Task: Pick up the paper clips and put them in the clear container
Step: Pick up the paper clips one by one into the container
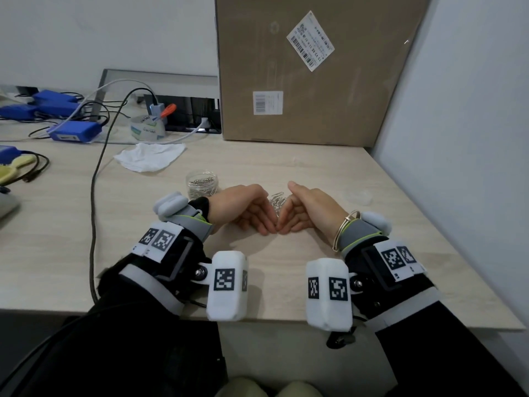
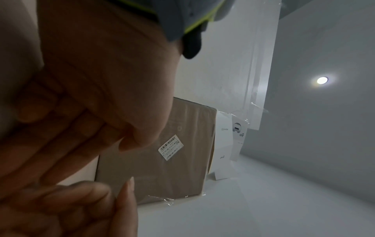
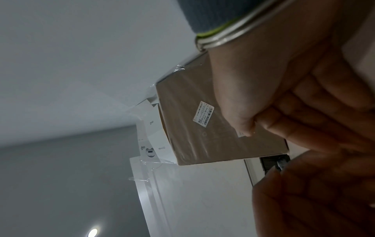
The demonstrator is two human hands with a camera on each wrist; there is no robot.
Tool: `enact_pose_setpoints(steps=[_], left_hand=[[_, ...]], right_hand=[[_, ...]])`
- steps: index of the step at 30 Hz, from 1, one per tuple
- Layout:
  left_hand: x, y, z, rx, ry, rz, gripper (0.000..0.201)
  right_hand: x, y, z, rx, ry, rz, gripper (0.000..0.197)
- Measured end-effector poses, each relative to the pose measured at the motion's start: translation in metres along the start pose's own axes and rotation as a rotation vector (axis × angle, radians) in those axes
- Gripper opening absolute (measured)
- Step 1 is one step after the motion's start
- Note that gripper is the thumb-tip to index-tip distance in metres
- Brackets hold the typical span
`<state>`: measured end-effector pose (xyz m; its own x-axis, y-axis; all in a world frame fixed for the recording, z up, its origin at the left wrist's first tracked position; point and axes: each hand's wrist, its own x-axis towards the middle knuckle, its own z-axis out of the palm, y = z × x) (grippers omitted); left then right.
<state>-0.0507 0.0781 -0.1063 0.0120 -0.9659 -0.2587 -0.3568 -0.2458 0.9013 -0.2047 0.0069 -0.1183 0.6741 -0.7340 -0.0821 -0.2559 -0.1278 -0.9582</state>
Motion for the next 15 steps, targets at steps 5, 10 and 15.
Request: enact_pose_setpoints(steps=[5,10,15], left_hand=[[0.005,-0.002,-0.002,-0.152,0.084,0.031,0.035],[0.004,0.001,-0.008,-0.121,0.454,0.285,0.022],[0.005,-0.008,-0.029,0.360,1.067,0.257,0.030]], right_hand=[[0.008,0.004,0.000,0.067,0.138,-0.062,0.052],[0.013,0.008,-0.003,-0.113,0.441,-0.262,0.027],[0.019,0.014,-0.006,-0.655,0.186,-0.202,0.065]])
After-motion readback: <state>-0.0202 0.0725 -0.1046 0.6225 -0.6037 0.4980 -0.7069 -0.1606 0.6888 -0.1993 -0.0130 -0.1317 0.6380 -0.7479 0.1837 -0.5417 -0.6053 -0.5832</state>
